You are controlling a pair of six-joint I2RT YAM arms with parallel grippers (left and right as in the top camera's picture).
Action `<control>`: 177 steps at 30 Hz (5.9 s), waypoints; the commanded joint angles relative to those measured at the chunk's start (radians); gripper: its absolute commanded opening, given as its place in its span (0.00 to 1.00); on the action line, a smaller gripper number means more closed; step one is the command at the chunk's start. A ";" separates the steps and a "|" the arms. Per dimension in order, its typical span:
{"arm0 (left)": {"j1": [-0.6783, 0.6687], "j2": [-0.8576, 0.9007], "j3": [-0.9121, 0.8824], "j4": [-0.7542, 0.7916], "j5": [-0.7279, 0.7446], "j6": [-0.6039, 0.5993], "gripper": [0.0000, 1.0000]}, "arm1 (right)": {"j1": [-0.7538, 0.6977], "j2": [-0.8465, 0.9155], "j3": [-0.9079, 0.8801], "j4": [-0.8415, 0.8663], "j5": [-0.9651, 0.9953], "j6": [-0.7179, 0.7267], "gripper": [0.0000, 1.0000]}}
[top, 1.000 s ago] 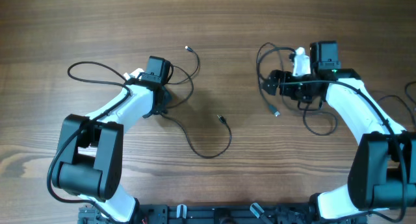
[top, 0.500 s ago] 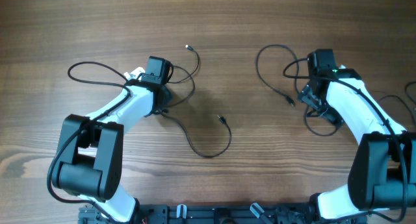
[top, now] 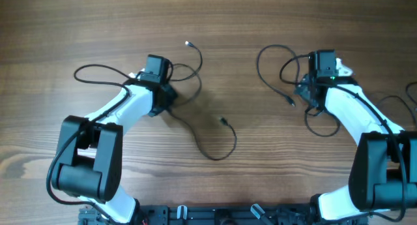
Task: Untangle cables
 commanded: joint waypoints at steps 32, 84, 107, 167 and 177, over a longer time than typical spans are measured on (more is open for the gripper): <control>-0.262 0.092 -0.071 0.134 -0.061 -0.011 0.19 | -0.002 0.061 -0.076 0.266 -0.708 -0.595 1.00; -0.262 0.092 -0.071 0.149 -0.061 -0.005 0.25 | 0.044 0.176 -0.060 0.223 -0.425 -0.678 0.78; -0.265 0.092 -0.071 0.080 -0.019 -0.005 0.21 | -0.005 0.145 0.233 0.054 -0.437 -0.547 0.04; -0.266 0.092 -0.071 0.047 -0.016 -0.083 0.11 | -0.588 0.529 0.718 0.735 -0.356 0.309 0.11; -0.266 0.092 -0.071 0.019 -0.019 -0.084 0.08 | -0.463 0.568 0.716 0.470 -0.487 -0.020 1.00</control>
